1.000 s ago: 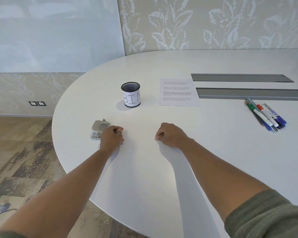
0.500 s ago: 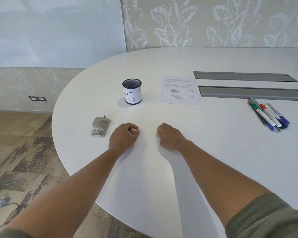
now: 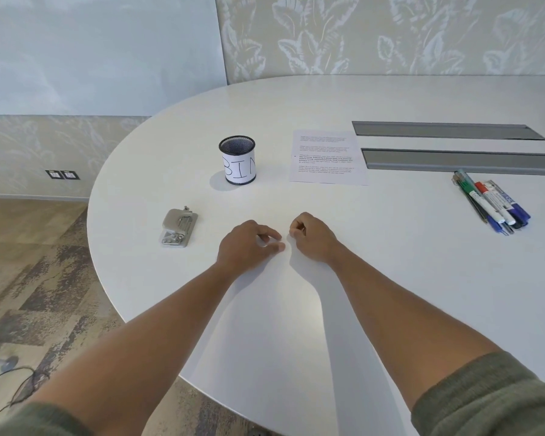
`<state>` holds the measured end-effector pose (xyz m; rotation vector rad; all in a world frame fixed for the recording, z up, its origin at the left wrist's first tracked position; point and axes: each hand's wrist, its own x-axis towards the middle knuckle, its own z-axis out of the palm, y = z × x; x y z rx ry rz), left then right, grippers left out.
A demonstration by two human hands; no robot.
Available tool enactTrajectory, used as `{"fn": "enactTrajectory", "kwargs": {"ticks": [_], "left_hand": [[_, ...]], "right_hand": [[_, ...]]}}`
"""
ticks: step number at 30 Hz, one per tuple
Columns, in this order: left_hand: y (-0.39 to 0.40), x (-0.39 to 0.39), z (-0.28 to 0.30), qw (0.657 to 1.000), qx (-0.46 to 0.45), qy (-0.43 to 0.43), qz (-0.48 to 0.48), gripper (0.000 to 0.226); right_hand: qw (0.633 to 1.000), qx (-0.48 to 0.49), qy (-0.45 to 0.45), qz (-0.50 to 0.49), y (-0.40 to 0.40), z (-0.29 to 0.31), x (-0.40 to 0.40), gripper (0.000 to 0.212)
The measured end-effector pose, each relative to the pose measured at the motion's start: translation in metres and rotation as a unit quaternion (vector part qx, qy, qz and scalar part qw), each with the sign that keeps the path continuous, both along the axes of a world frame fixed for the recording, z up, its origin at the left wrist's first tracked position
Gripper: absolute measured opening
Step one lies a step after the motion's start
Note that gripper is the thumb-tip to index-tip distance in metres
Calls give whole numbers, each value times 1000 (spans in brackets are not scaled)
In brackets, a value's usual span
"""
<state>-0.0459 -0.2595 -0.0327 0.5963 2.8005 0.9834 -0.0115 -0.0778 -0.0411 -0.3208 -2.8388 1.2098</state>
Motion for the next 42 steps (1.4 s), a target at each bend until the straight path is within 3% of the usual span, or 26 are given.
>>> {"fn": "enactTrajectory", "kwargs": {"ticks": [8,23,33,42], "left_hand": [[9,1,2,1000,5,23,-7,10],[34,11,6,987,-150,57,-23,18],[34,21,-9,984,-156,84,-22,30],[-16,1,-9,979,-56,99,168,21]], "right_hand": [[999,-21,23,-16,1,-3,-1,12],[999,-14,10,-33,3,-1,-5,14],[998,-14,22,-49,2,-2,-4,15],[999,-20,6,-47,2,2,-8,11]]}}
